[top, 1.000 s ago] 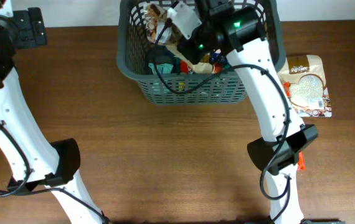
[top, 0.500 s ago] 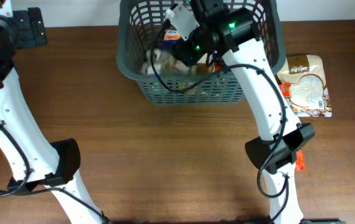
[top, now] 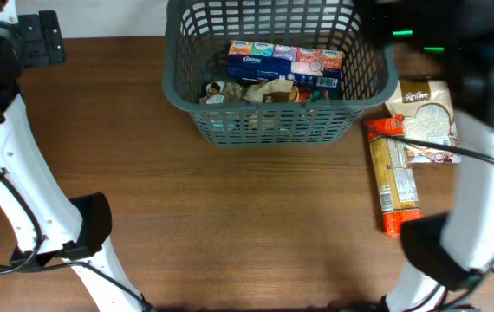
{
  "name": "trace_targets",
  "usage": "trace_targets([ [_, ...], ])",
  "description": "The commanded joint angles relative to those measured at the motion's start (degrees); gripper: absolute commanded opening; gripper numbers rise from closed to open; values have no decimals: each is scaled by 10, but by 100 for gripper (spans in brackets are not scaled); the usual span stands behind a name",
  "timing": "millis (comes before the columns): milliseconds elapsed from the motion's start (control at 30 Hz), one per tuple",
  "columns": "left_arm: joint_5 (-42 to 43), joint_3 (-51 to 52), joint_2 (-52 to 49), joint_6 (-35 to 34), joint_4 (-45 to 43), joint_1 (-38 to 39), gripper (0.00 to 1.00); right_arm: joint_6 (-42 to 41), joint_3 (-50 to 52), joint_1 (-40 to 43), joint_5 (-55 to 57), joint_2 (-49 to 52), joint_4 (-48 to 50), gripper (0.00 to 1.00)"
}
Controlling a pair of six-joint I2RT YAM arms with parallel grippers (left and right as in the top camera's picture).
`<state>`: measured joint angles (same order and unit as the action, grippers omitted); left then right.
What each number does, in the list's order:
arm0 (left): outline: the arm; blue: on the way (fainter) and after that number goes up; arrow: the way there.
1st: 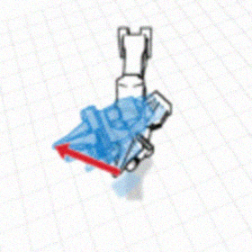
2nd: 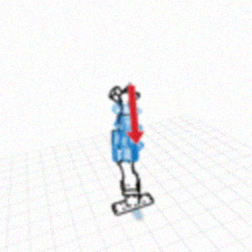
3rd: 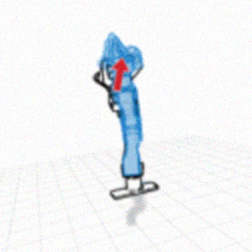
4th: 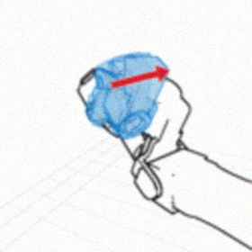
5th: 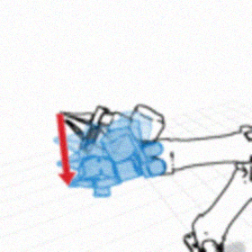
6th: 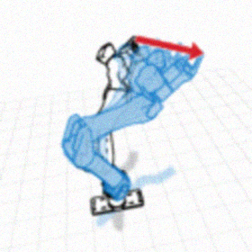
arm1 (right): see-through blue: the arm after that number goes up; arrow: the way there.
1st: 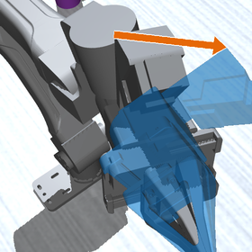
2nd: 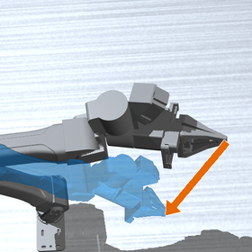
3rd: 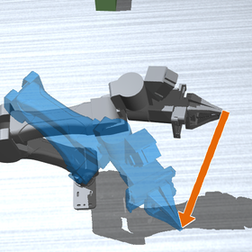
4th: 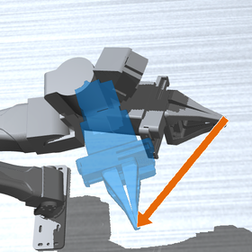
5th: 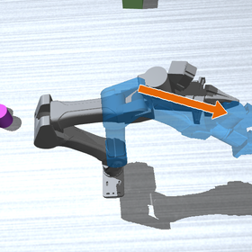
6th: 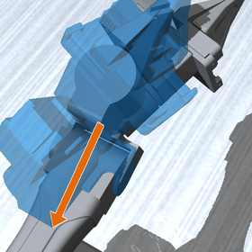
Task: Pack container
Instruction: 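Carry the mushroom bag with the right gripper and release into basket, then move the right gripper to the Pantree rice bag and lower onto it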
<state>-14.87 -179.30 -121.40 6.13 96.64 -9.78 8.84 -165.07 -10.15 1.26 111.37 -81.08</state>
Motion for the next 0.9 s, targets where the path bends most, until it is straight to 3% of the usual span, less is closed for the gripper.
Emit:
trace_targets([
  [0,-4,1,5,-9,0,-1,99,-89,45,80,22,27,-28,63],
  [167,-4,1,5,-9,0,-1,99,-143,170,171,3,42,-45,65],
  [367,-4,1,5,-9,0,-1,99,-143,332,234,-8,45,6,75],
  [600,-4,1,5,-9,0,-1,99,-142,512,294,-8,45,153,82],
  [733,-4,1,5,-9,0,-1,99,-131,598,317,-8,45,243,92],
  [867,-4,1,5,-9,0,-1,99,-71,669,327,-29,45,321,100],
])
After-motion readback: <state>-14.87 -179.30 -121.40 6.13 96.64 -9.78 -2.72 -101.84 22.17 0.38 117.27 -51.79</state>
